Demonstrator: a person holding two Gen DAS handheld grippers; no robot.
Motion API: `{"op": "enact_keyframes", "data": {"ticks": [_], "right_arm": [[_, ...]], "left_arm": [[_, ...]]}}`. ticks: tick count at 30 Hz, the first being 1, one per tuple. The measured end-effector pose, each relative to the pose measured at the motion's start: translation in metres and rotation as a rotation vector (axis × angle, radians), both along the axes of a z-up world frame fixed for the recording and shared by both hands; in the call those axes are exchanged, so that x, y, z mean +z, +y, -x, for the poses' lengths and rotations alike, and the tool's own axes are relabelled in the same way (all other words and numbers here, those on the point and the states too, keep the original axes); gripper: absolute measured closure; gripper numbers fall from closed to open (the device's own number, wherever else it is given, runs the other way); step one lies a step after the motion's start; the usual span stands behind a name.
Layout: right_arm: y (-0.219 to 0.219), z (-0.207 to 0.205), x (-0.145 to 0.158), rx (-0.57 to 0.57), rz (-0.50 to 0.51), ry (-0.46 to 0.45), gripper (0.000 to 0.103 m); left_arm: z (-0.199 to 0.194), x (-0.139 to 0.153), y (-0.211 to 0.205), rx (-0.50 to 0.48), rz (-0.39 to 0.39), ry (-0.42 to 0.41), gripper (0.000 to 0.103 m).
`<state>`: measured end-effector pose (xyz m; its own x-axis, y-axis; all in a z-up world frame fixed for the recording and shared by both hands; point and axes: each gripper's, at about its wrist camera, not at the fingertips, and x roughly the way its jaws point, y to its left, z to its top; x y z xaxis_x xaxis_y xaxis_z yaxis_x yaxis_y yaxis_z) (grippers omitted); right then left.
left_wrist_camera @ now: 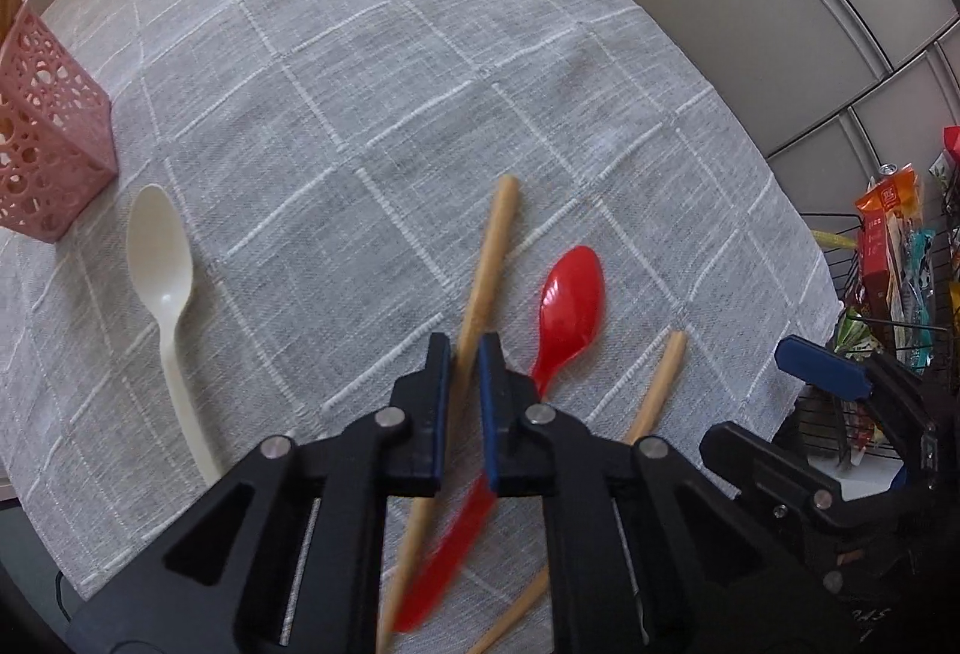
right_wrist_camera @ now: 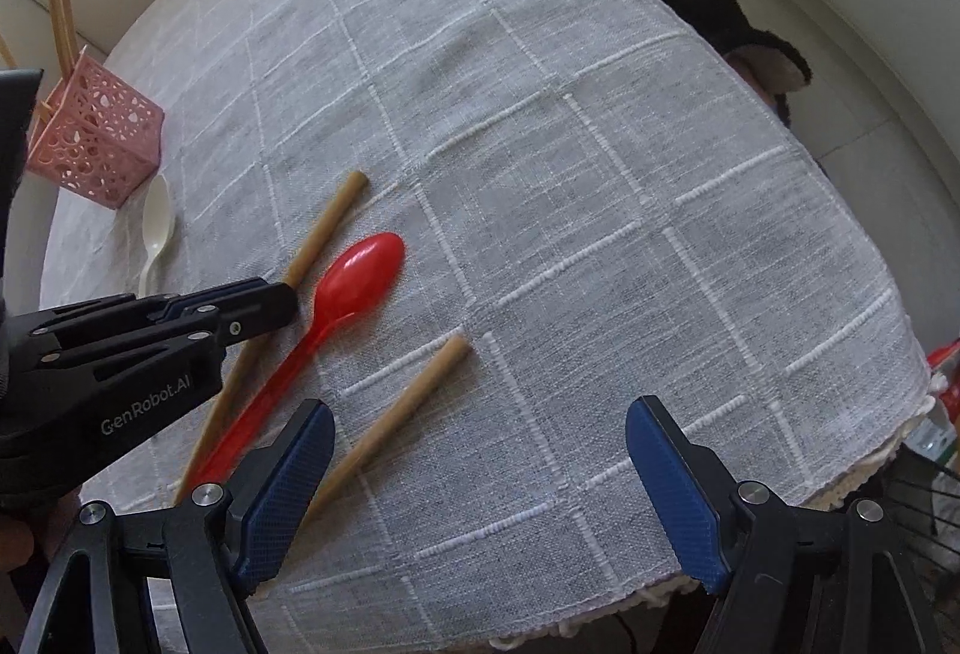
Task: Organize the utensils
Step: 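Lower the left tool onto a chopstick while the right tool grasps the last one, then lift both held chopsticks and lower them into the pink holder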
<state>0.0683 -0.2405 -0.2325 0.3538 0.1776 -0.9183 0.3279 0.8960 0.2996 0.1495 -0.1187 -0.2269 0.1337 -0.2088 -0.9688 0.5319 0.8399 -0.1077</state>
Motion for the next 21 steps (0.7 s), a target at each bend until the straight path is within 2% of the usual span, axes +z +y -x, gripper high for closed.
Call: {"op": "enact_keyframes", "data": {"ticks": [3, 6, 9, 12, 17, 21], "right_arm": [[0.009, -0.005, -0.007, 0.011, -0.011, 0.008, 0.024], [0.019, -0.011, -0.015, 0.036, -0.028, 0.019, 0.037], [0.031, -0.015, -0.016, 0.051, 0.026, -0.002, 0.045], [0.035, -0.019, -0.017, 0.054, 0.062, -0.005, 0.058], [0.033, -0.028, -0.018, 0.056, 0.087, -0.010, 0.080], [0.029, -0.038, -0.021, 0.051, 0.052, -0.015, 0.086]], "left_arm": [[-0.005, 0.002, 0.020, 0.056, 0.009, 0.010, 0.095], [-0.008, 0.004, 0.037, 0.104, 0.015, 0.022, 0.095], [-0.010, 0.002, 0.048, 0.121, 0.020, 0.042, 0.094], [-0.010, 0.004, 0.056, 0.133, 0.032, 0.047, 0.094], [-0.023, 0.007, 0.060, 0.154, 0.045, 0.046, 0.091], [-0.037, -0.001, 0.053, 0.158, 0.026, 0.043, 0.091]]}}
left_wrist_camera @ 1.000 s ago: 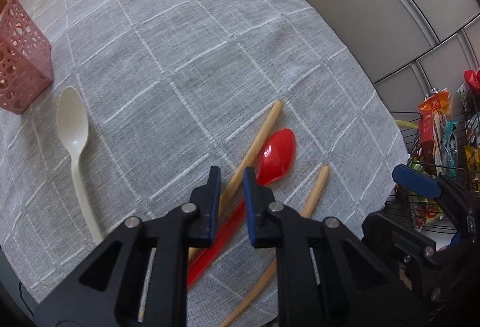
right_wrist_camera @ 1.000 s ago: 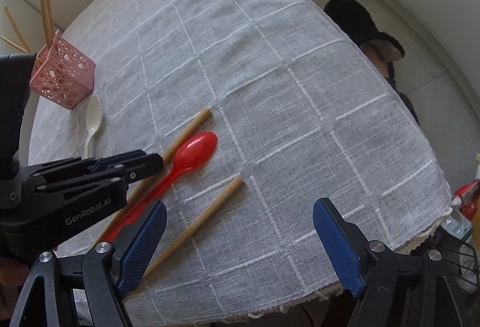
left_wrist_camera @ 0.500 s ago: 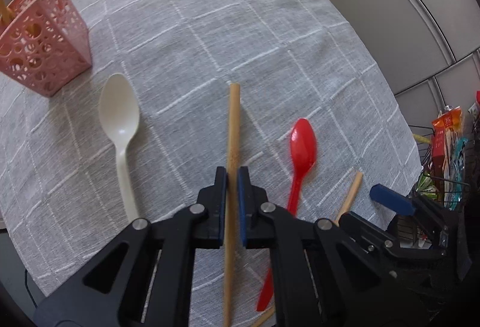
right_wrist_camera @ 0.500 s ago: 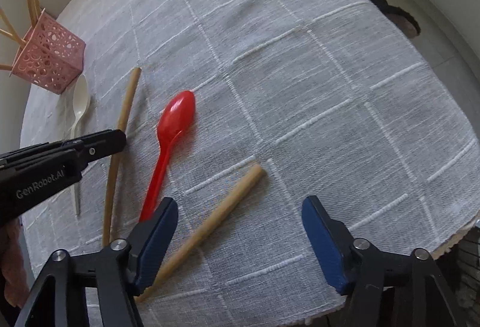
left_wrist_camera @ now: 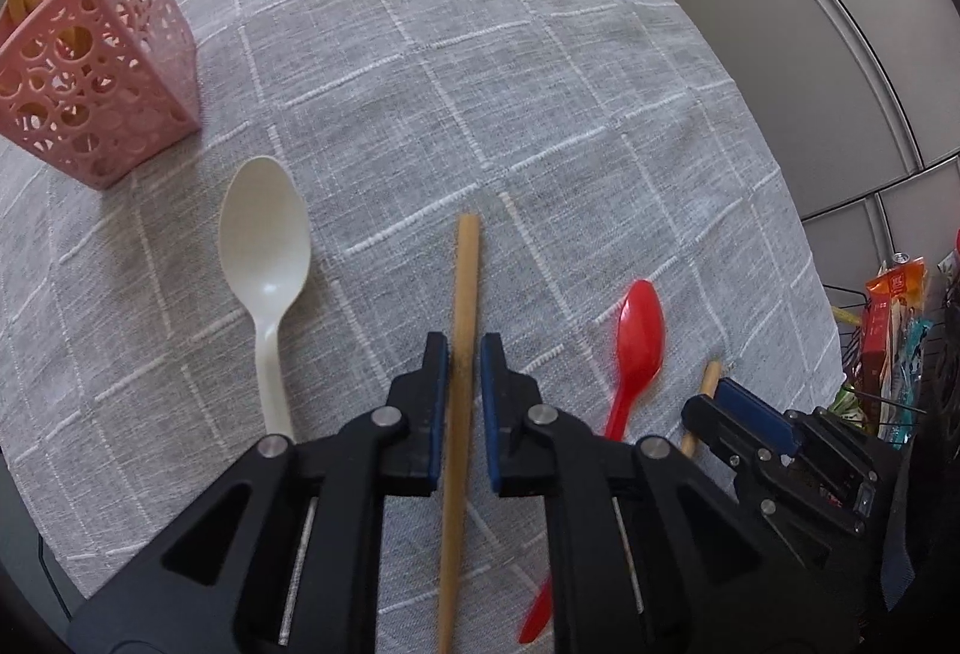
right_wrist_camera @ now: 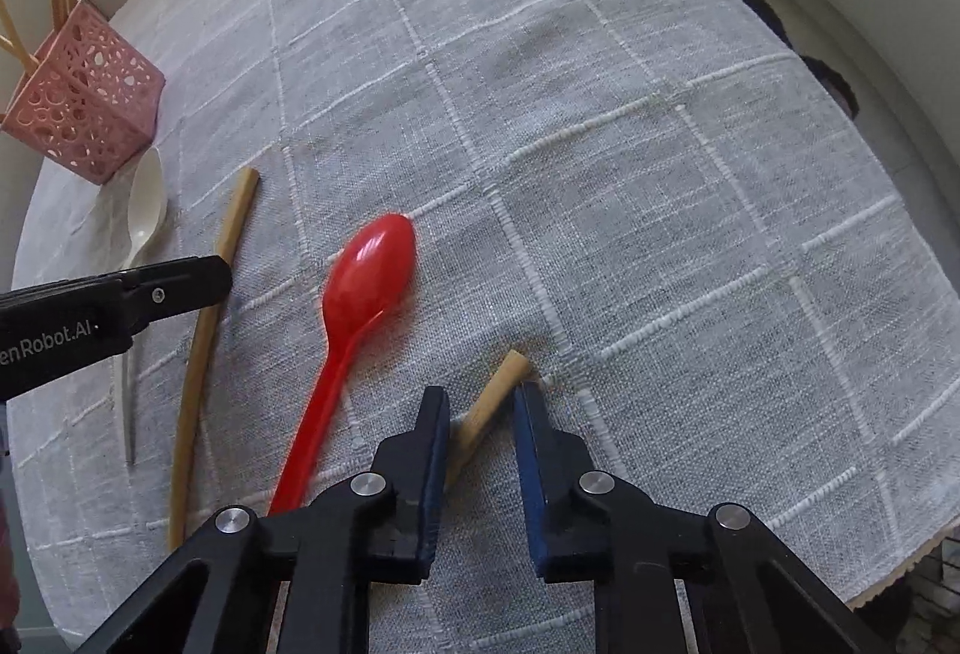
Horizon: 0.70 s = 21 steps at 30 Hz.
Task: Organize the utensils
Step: 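Lift both held chopsticks and lower them into the pink holder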
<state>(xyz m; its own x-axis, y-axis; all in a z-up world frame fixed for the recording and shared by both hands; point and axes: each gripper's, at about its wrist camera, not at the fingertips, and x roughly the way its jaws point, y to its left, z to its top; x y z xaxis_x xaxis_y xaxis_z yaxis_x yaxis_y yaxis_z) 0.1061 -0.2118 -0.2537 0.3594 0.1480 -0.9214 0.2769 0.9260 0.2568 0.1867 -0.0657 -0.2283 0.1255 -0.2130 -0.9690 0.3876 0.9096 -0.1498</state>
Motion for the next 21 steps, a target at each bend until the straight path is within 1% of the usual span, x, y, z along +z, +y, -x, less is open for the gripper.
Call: {"op": "enact_keyframes", "data": {"ticks": [2, 4, 5, 7, 8, 11, 14, 17, 19, 21], "right_arm": [[-0.005, -0.003, -0.001, -0.008, -0.026, -0.003, 0.090], [-0.010, -0.005, -0.003, -0.013, -0.074, -0.007, 0.093], [-0.012, -0.005, -0.003, -0.019, -0.088, -0.008, 0.094], [-0.016, -0.005, -0.002, -0.035, -0.108, -0.014, 0.094], [-0.018, -0.004, 0.001, -0.041, -0.102, -0.018, 0.094], [-0.020, 0.002, 0.014, -0.045, -0.100, -0.058, 0.095], [-0.018, 0.004, 0.031, -0.044, -0.090, -0.102, 0.095], [-0.017, 0.008, 0.049, -0.050, -0.098, -0.144, 0.095], [-0.015, 0.011, 0.063, -0.046, -0.092, -0.179, 0.095], [-0.011, 0.012, 0.077, -0.042, -0.086, -0.214, 0.095]], "left_arm": [[-0.002, -0.001, -0.006, 0.004, 0.004, -0.012, 0.091], [-0.007, -0.003, -0.009, 0.010, 0.004, -0.010, 0.091], [-0.009, -0.004, -0.011, 0.015, 0.001, -0.009, 0.094], [-0.014, -0.001, -0.012, 0.032, -0.012, -0.029, 0.095], [-0.016, 0.000, -0.013, 0.041, -0.020, -0.042, 0.095], [-0.017, 0.014, -0.011, 0.047, 0.000, -0.076, 0.095], [-0.011, 0.036, -0.011, 0.045, 0.035, -0.114, 0.095], [-0.006, 0.054, -0.007, 0.046, 0.052, -0.167, 0.095], [-0.003, 0.067, -0.001, 0.054, 0.066, -0.197, 0.095], [0.008, 0.079, 0.009, 0.066, 0.096, -0.225, 0.095]]}}
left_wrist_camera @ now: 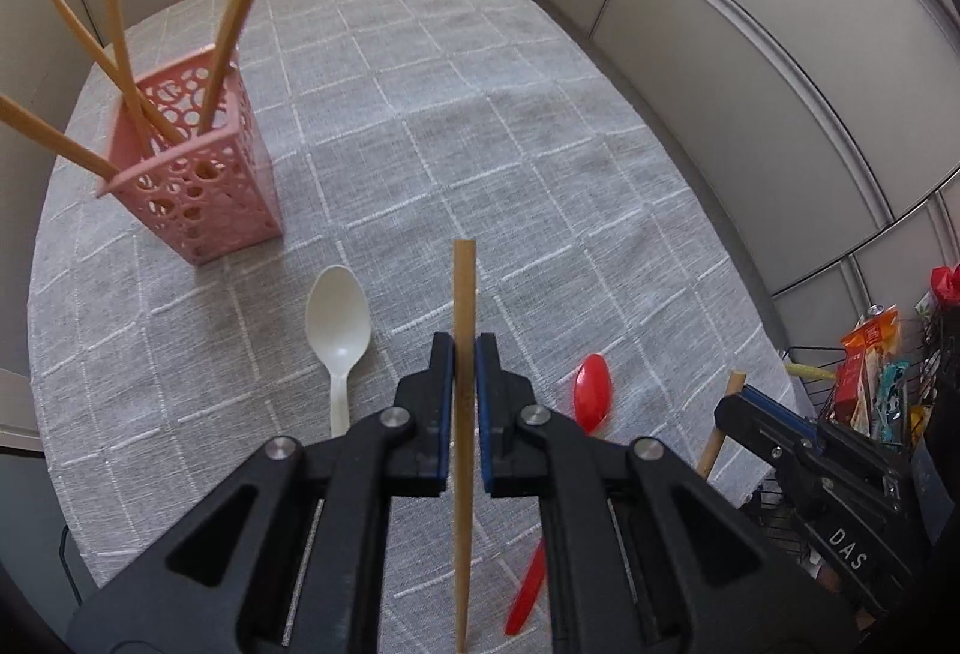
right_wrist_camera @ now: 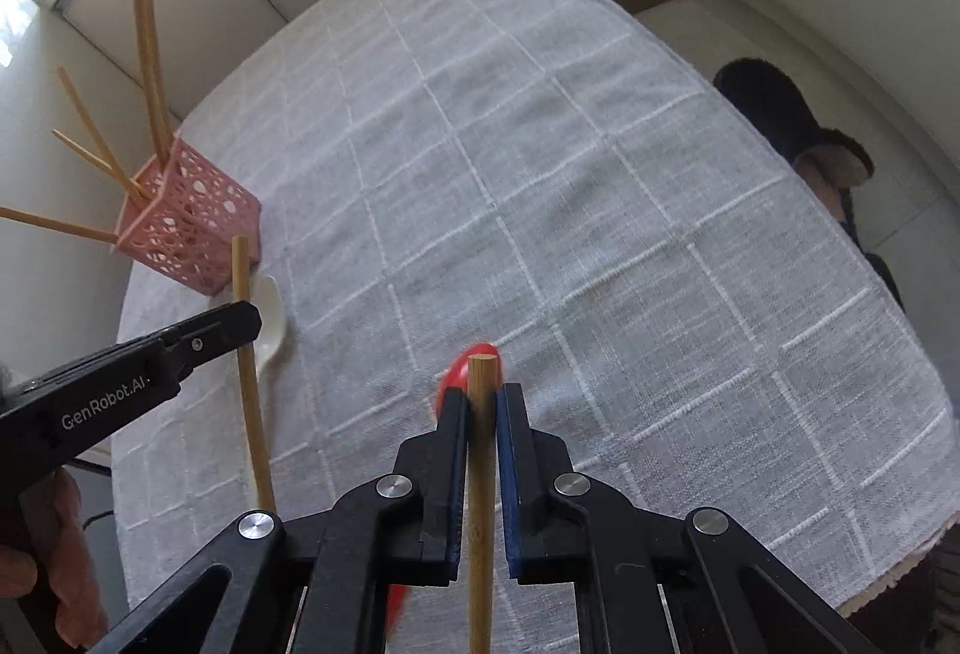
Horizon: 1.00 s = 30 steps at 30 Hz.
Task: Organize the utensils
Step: 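Lift both held chopsticks and lower them into the pink holder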
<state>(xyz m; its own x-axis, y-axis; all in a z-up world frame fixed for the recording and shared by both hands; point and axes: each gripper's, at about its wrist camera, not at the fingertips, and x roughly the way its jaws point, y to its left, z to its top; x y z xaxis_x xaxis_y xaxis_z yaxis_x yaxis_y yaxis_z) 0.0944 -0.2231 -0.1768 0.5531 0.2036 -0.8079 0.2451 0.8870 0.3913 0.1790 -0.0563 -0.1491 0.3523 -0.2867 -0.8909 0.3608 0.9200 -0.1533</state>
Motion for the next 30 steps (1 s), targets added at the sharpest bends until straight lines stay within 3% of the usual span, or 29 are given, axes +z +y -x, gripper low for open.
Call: {"op": "enact_keyframes", "data": {"ticks": [10, 19, 24, 30], "right_arm": [[0.018, 0.007, 0.095, 0.039, 0.070, -0.228, 0.095], [0.018, -0.007, 0.151, 0.070, 0.085, -0.348, 0.095], [0.021, -0.017, 0.168, 0.093, 0.071, -0.384, 0.095], [0.030, -0.037, 0.179, 0.117, 0.067, -0.406, 0.095]], "left_arm": [[0.032, 0.082, 0.037, 0.058, 0.113, -0.252, 0.095], [0.043, 0.140, 0.073, 0.166, 0.167, -0.488, 0.095], [0.045, 0.150, 0.091, 0.247, 0.142, -0.609, 0.095], [0.037, 0.156, 0.106, 0.337, 0.172, -0.741, 0.095]]}}
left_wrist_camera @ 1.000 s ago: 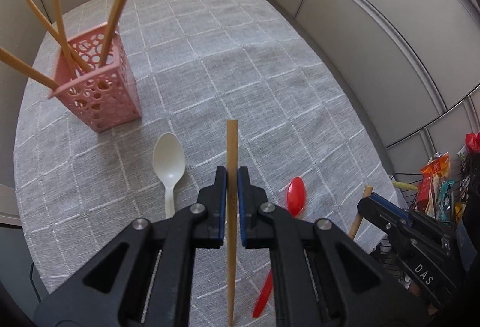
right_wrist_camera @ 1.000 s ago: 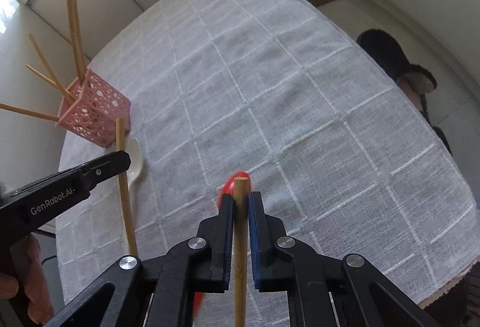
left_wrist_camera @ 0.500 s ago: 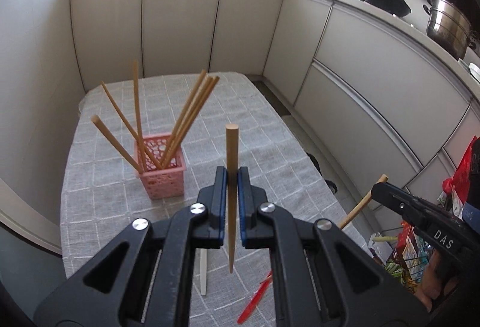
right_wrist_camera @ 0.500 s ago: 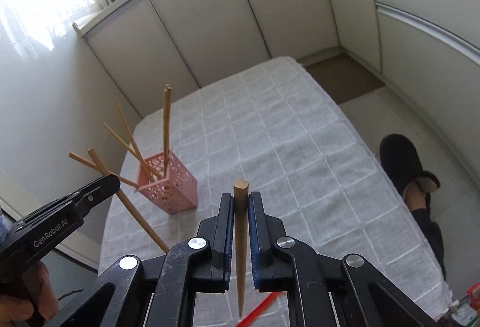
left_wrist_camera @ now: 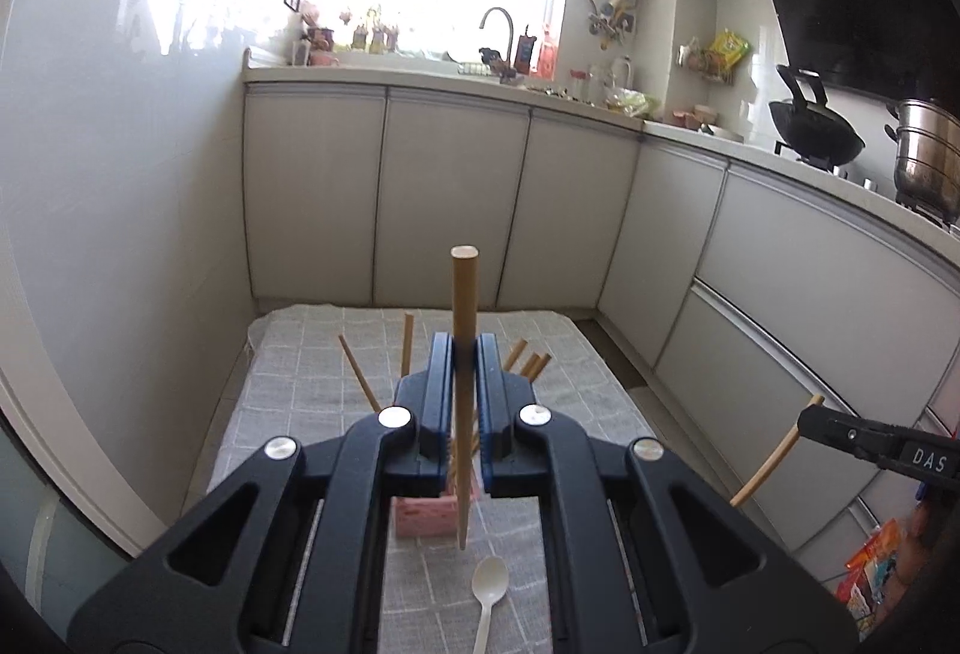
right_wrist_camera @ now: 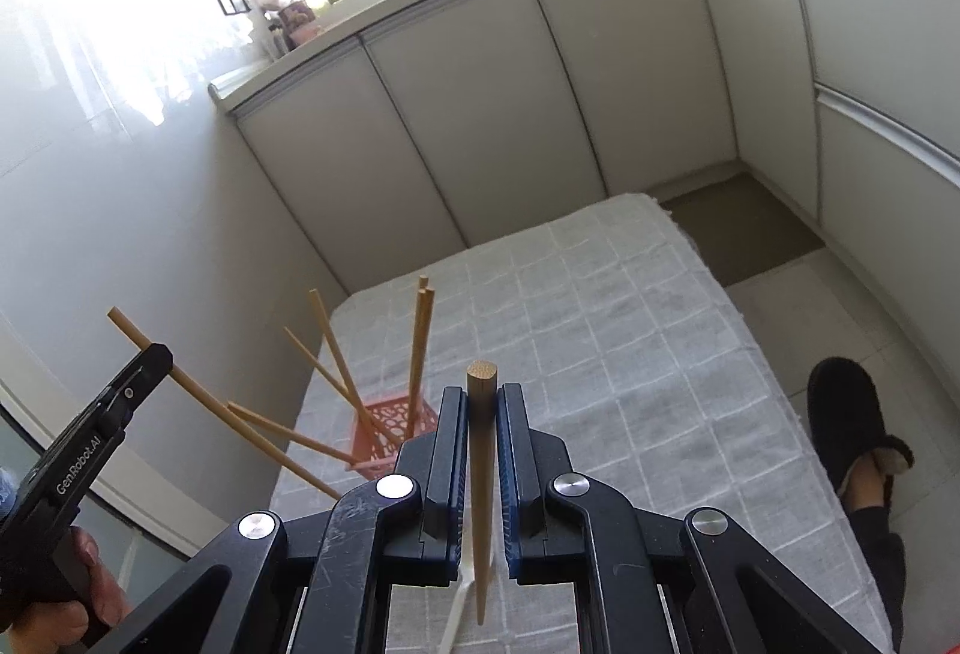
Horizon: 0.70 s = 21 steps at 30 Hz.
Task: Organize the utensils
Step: 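Lift both held chopsticks and lower them into the pink holder, then open the left tool over the holder while the right tool releases its chopstick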
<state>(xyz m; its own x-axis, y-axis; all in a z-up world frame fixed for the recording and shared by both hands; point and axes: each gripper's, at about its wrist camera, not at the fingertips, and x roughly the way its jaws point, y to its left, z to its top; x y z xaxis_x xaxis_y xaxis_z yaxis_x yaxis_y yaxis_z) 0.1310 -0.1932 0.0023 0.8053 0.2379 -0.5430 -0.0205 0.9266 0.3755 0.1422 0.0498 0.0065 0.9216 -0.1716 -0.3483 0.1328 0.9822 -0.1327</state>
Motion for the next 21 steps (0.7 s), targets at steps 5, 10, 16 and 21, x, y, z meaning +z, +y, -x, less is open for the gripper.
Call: {"op": "enact_keyframes", "data": {"ticks": [5, 10, 16, 21], "right_arm": [[0.009, -0.018, 0.007, 0.011, -0.010, -0.025, 0.095], [0.022, -0.040, 0.016, 0.015, -0.008, -0.060, 0.095], [0.039, -0.068, 0.021, 0.024, 0.008, -0.095, 0.095], [0.048, -0.085, 0.018, 0.029, -0.001, -0.104, 0.095]], "left_arm": [[-0.016, -0.004, 0.006, 0.089, -0.003, -0.078, 0.095], [-0.034, -0.014, 0.008, 0.138, 0.006, -0.091, 0.095], [-0.050, -0.028, -0.003, 0.116, -0.030, -0.094, 0.095], [-0.063, -0.044, -0.003, 0.093, -0.052, -0.055, 0.095]]}}
